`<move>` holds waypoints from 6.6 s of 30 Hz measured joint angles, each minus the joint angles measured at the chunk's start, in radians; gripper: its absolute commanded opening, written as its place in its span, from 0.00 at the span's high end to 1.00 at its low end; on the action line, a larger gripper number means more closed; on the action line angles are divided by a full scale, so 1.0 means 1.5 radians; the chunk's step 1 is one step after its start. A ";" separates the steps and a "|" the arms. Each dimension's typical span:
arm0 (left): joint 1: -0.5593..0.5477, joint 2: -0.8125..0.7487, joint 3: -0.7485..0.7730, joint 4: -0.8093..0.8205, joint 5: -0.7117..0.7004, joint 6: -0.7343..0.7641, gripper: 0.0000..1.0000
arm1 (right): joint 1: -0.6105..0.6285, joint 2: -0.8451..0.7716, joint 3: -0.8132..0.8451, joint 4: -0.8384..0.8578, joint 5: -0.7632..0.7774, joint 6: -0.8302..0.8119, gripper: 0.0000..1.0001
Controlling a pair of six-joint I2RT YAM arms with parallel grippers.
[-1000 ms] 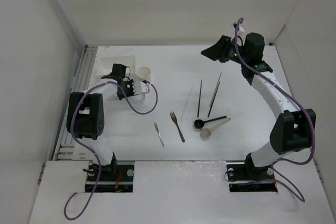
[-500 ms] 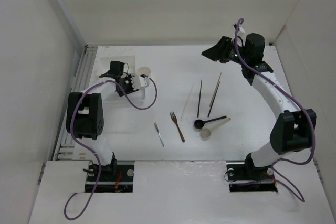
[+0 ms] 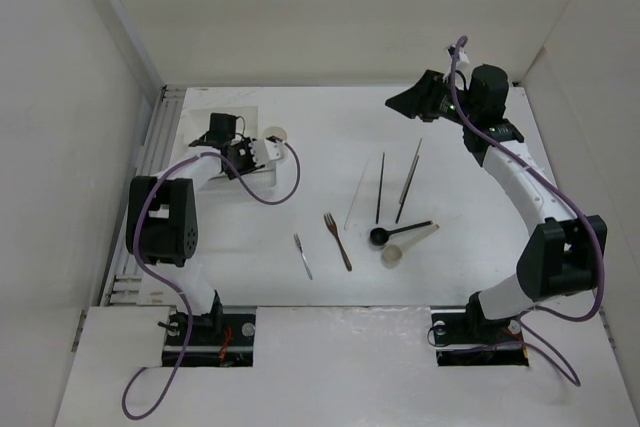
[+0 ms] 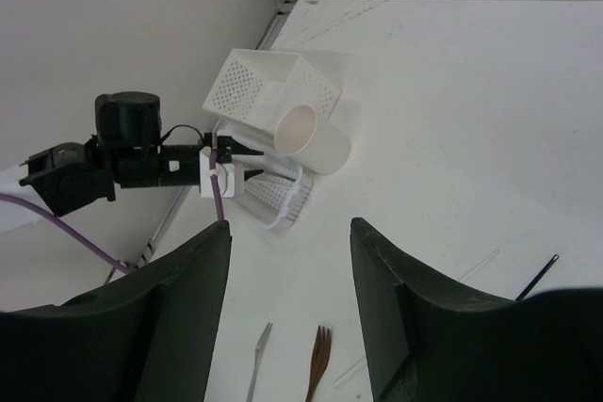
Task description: Sort the eating utensils into containers
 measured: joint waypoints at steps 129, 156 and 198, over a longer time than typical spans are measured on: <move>-0.145 -0.062 0.362 -0.016 0.461 -0.734 0.00 | 0.251 0.055 0.168 -0.092 0.352 0.009 1.00; -0.280 0.001 0.259 -0.083 -0.014 -0.526 0.06 | 0.101 0.027 0.038 -0.180 0.385 0.042 0.68; -0.303 0.435 0.614 -0.175 -0.081 -0.677 1.00 | -0.008 -0.133 0.084 -0.330 0.357 -0.126 0.62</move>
